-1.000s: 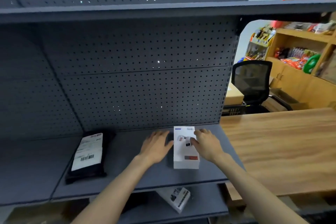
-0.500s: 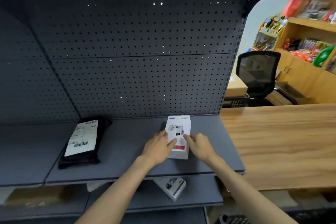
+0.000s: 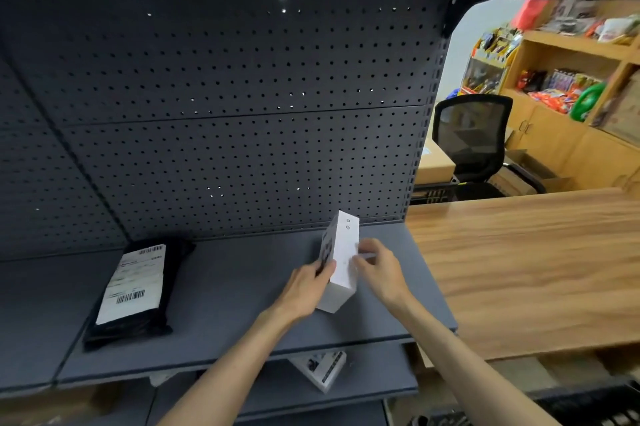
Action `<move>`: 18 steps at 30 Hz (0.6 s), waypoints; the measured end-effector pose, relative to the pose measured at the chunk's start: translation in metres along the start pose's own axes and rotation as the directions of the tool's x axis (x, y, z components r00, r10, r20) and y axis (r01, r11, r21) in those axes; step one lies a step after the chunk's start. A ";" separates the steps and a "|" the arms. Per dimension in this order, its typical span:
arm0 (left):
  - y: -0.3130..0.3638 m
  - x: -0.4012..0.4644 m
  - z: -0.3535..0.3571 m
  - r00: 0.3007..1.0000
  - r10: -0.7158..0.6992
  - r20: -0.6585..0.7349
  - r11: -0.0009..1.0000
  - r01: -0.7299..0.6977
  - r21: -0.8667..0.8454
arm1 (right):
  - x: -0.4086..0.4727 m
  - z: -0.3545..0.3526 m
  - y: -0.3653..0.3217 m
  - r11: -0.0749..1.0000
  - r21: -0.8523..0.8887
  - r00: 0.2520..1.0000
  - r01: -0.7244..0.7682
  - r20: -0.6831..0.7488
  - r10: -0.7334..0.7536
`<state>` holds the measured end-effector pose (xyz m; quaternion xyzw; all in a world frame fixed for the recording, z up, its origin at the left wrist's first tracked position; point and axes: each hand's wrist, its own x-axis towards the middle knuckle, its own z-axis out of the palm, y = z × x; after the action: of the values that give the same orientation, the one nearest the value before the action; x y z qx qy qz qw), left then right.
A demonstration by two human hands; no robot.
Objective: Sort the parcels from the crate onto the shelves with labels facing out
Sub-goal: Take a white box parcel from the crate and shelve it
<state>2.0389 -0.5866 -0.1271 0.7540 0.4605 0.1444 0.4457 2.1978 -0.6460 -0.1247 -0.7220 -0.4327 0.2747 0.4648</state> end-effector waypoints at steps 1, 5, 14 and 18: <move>-0.003 0.001 -0.001 1.000 0.022 -0.013 1.000 -0.022 -0.016 | 0.001 0.001 0.003 1.000 0.021 1.000 -0.011 0.027 0.010; -0.010 -0.002 -0.011 0.995 0.093 -0.041 0.995 -0.095 -0.036 | 0.003 0.014 0.005 0.998 0.048 0.986 -0.048 0.160 0.039; -0.019 0.009 -0.023 0.979 0.113 -0.170 0.992 -0.100 0.083 | 0.008 0.018 0.014 0.991 0.005 0.978 -0.136 0.163 0.133; -0.025 0.006 -0.036 0.956 0.055 -0.289 0.998 -0.044 0.044 | 0.011 0.023 0.023 0.981 -0.034 0.967 -0.190 0.169 0.193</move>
<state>2.0050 -0.5580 -0.1278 0.7440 0.5044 0.2561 0.3556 2.1934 -0.6307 -0.1547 -0.7382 -0.4018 0.3754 0.3908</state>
